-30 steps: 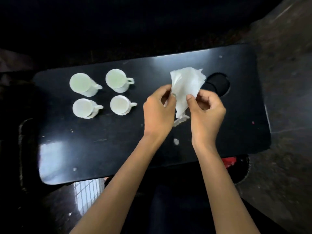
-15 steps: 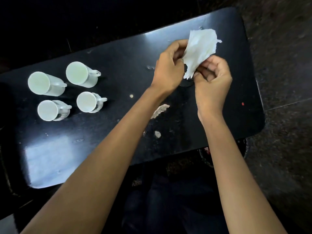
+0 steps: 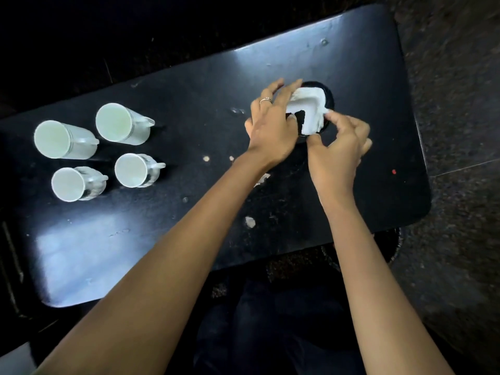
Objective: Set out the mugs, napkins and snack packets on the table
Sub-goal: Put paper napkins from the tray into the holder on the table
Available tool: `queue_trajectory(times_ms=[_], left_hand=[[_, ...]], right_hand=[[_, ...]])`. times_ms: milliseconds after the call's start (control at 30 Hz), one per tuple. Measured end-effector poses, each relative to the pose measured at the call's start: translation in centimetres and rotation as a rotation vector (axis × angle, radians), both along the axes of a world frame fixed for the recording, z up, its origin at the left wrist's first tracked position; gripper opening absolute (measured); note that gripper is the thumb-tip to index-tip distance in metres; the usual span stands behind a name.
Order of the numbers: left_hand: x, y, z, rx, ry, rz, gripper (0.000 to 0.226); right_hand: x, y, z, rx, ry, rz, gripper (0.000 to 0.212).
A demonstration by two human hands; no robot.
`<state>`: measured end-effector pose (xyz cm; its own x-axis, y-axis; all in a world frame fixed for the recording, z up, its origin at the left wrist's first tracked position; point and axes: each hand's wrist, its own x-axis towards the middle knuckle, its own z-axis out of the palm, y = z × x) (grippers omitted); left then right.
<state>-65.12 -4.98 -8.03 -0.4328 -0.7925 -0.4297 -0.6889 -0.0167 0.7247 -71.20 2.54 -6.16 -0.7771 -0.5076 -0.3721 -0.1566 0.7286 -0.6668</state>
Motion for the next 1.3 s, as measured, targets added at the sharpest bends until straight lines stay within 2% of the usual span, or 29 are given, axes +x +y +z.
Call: queue_trajectory(times_ms=[167, 367, 533, 667, 867, 1300], left_hand=[[0.3, 1.1, -0.4, 0.043, 0.112, 0.118, 0.070], [-0.3, 4.8, -0.8, 0.289, 0.206, 0.464, 0.067], [-0.5, 6.7, -1.7, 0.380, 0.200, 0.417, 0.081], [-0.4, 6.4, -2.1, 0.377, 0.194, 0.428, 0.084], [1.7, 5.3, -2.4, 0.324, 0.206, 0.490, 0.087], [11.3, 0.8, -3.3, 0.186, 0.158, 0.683, 0.090]], right_hand=[[-0.4, -0.2, -0.3, -0.097, -0.033, -0.044, 0.047], [-2.1, -0.8, -2.1, -0.192, -0.235, -0.084, 0.067], [-3.2, -0.8, -4.3, -0.154, -0.400, 0.026, 0.082], [-2.8, -0.6, -5.0, -0.219, -0.505, 0.103, 0.088], [-0.4, -0.8, -5.4, -0.224, -0.524, 0.193, 0.090], [8.7, -4.9, -6.4, -0.088, -0.589, 0.485, 0.093]])
